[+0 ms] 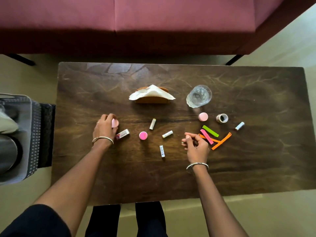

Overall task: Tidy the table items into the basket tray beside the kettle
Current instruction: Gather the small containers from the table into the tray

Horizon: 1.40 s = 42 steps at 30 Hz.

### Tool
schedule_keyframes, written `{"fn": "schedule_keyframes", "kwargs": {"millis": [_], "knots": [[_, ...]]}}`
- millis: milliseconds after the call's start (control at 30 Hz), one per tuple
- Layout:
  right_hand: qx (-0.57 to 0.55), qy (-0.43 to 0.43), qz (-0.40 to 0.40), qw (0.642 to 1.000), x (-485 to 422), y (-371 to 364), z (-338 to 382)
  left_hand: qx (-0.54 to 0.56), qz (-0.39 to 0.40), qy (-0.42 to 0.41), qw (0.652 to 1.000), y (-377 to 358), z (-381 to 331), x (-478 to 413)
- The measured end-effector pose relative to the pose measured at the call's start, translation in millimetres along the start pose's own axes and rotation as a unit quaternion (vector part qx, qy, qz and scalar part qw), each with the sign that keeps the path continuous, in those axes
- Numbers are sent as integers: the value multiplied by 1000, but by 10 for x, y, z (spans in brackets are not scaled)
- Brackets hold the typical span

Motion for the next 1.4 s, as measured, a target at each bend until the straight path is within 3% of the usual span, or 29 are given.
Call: {"fn": "schedule_keyframes", "kwargs": {"millis": [133,300,567,733,900,1033,1400], "knots": [[2,3,-27,1000,-189,191,65,24,-33,-10,999,96,-100,20],[107,65,-92,988,-606,407,380,126,-123,-14,984,438,-389,166],[288,99,-5,953,-1086,-26,452,243,-179,-51,952,624,-805,507],[373,123,-52,918,-1150,26,437,244,-186,-66,950,625,-859,566],[388,127,-39,912,-1089,-49,389,268,-172,-59,946,628,-588,588],[344,132,-67,927,-778,-190,487,299,-162,-48,939,650,-267,567],[183,258,1,949,916,-1506,933,269,-144,-8,952,1023,898,699]]}}
Point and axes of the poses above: each hand's wrist, its own x-axis away from the middle knuckle, its own y-axis out of the back of the hand, z = x × y, the point moved 10 cm from there along -x, towards the middle knuckle, and after that the axes turned 12 degrees about -x, right-handed, at the moved point
